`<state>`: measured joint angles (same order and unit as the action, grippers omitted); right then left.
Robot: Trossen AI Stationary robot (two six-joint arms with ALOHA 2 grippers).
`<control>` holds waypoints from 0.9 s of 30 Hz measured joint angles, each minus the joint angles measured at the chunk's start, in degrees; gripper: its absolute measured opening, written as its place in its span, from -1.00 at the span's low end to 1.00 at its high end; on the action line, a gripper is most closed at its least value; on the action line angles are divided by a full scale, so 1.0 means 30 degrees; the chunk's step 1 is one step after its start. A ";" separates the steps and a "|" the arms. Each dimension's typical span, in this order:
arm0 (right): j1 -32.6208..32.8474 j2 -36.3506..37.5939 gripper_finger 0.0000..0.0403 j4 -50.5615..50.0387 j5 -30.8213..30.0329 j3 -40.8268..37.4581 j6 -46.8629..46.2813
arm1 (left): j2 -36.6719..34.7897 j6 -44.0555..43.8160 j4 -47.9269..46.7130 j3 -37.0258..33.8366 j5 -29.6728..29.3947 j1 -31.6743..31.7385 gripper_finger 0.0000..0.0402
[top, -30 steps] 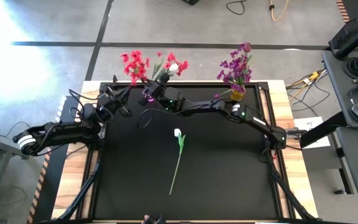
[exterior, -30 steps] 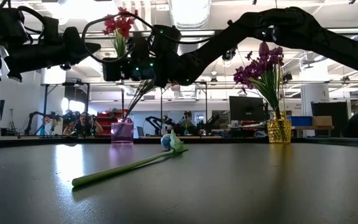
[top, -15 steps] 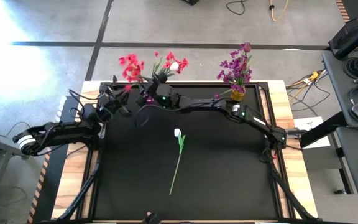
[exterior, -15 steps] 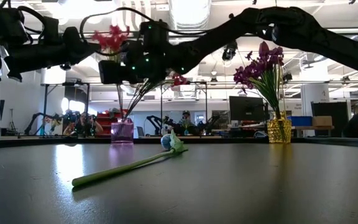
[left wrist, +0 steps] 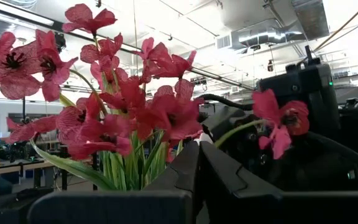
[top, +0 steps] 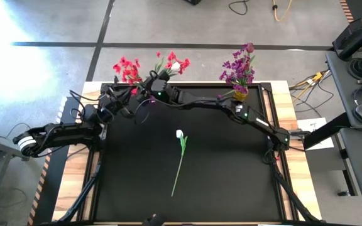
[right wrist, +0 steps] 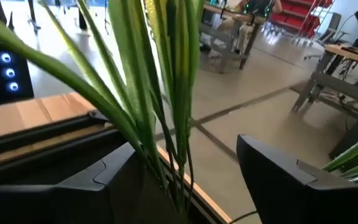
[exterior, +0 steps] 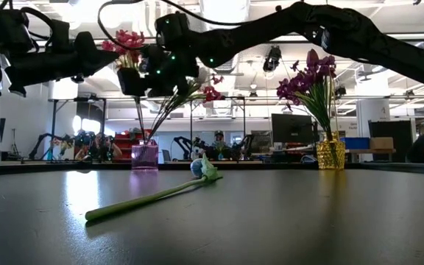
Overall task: Sort flowers into vase by color
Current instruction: Put the red flowers into the purple vase, then put the white tulip into the purple vase
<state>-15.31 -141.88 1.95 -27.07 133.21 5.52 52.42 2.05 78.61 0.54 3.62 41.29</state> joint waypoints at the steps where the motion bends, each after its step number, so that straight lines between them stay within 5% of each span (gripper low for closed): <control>1: 0.0000 0.0000 0.21 -0.0445 0.0000 0.0196 -0.0002 | -0.0002 -0.0001 0.0000 0.0000 0.0000 -0.0005 -1.00; 11: 0.0000 0.0025 0.45 -0.2824 0.0160 0.0617 0.0159 | -0.0007 -0.0001 0.0000 0.0000 0.0000 -0.0005 -1.00; 27: 0.0457 0.1449 0.48 -0.7303 0.0181 0.0610 0.0677 | -0.0007 -0.0001 0.0000 0.0000 0.0000 -0.0005 -1.00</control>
<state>-13.94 -137.54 -19.96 -26.53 135.04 7.55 52.40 2.04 78.61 0.54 3.62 41.28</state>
